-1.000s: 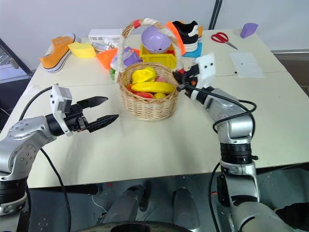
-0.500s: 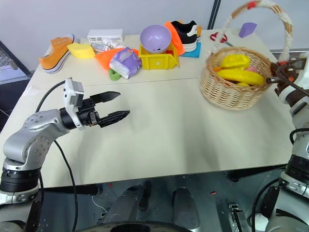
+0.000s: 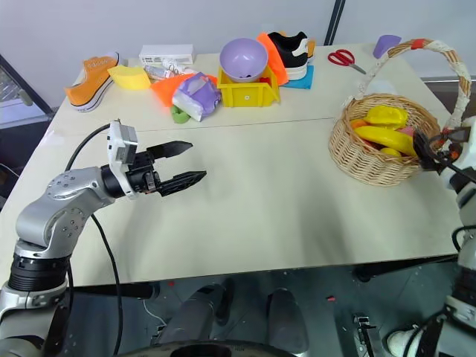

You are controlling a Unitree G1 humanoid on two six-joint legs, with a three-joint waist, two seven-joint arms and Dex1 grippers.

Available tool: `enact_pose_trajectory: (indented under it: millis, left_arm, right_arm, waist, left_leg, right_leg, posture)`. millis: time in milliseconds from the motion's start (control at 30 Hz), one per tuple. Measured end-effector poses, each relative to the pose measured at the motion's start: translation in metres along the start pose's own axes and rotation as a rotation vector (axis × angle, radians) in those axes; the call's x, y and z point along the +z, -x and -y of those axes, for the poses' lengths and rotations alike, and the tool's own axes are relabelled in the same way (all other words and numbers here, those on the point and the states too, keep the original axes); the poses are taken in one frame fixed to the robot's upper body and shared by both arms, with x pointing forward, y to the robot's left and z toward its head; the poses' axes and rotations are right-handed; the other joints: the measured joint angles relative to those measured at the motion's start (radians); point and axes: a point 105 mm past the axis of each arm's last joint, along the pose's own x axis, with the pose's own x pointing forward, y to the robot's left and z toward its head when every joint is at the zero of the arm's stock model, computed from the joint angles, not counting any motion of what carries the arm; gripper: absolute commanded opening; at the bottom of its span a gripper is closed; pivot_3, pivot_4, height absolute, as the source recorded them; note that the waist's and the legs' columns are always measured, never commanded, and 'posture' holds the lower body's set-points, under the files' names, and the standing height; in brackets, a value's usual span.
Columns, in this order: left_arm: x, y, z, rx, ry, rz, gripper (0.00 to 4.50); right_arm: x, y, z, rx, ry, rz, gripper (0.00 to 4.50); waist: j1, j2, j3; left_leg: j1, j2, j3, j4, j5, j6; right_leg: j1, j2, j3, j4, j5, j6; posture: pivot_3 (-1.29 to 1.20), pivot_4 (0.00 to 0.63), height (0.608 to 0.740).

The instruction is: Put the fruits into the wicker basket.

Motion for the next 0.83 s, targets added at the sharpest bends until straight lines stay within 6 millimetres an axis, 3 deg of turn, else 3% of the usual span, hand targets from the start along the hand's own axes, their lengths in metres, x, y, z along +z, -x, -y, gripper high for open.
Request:
enact_pose_trajectory:
  millis: [100, 200, 300, 400, 567, 667, 833]
  left_arm:
    - [-0.007, 0.010, -0.017, 0.077, 0.019, -0.001, 4.50]
    - [-0.014, 0.014, -0.022, 0.109, 0.030, -0.014, 4.50]
    - [-0.026, 0.023, -0.032, 0.181, 0.046, -0.034, 4.50]
    - [-0.043, 0.035, -0.040, 0.268, 0.070, -0.074, 4.50]
    - [-0.067, 0.052, -0.040, 0.360, 0.084, -0.147, 4.50]
    - [-0.077, 0.063, -0.037, 0.407, 0.089, -0.183, 4.50]
    - [-0.082, 0.078, -0.033, 0.462, 0.087, -0.192, 4.50]
  right_arm:
    - [-0.015, 0.029, -0.002, 0.084, 0.018, -0.054, 3.98]
    - [-0.015, 0.041, -0.014, 0.182, 0.034, -0.061, 3.98]
    - [-0.005, 0.049, -0.056, 0.392, 0.030, -0.025, 3.98]
    - [0.003, 0.045, -0.118, 0.626, -0.011, 0.022, 3.98]
    - [0.011, 0.026, -0.185, 0.798, -0.060, 0.090, 3.98]
    - [0.005, 0.012, -0.202, 0.816, -0.081, 0.092, 3.98]
    - [-0.009, 0.000, -0.208, 0.823, -0.057, 0.060, 3.98]
  waist:
    - [0.004, 0.000, 0.000]
    - [-0.005, 0.000, 0.000]
    - [-0.020, 0.000, 0.000]
    - [-0.031, 0.000, 0.000]
    - [-0.018, -0.001, 0.000]
    - [-0.008, -0.001, 0.000]
    - [0.005, -0.001, 0.000]
  left_leg:
    - [0.001, 0.000, 0.000, 0.000, -0.001, -0.001]
    - [0.001, 0.000, 0.000, 0.000, -0.002, -0.002]
    - [0.002, 0.001, 0.000, 0.000, -0.002, -0.002]
    - [0.002, 0.003, 0.000, 0.000, -0.002, -0.002]
    - [0.001, 0.002, 0.000, 0.000, -0.002, -0.002]
    - [0.001, 0.001, 0.000, 0.000, -0.002, -0.001]
    - [0.001, 0.001, 0.000, 0.000, -0.002, -0.002]
  right_leg:
    - [0.001, 0.000, 0.000, 0.000, 0.000, 0.000]
    - [0.001, 0.000, 0.001, -0.001, 0.000, 0.000]
    - [0.002, 0.000, 0.000, 0.000, 0.000, 0.000]
    - [0.001, 0.000, 0.000, 0.000, 0.000, -0.001]
    - [-0.002, -0.001, -0.001, -0.004, 0.000, -0.001]
    - [-0.002, -0.001, -0.001, -0.005, 0.000, 0.000]
    - [-0.002, -0.001, -0.001, -0.004, 0.000, 0.000]
  posture:
    - [0.00, 0.150, 0.740]
    - [0.00, 0.150, 0.740]
    - [0.00, 0.150, 0.740]
    - [0.00, 0.150, 0.740]
    - [0.00, 0.150, 0.740]
    - [0.00, 0.150, 0.740]
    - [0.00, 0.150, 0.740]
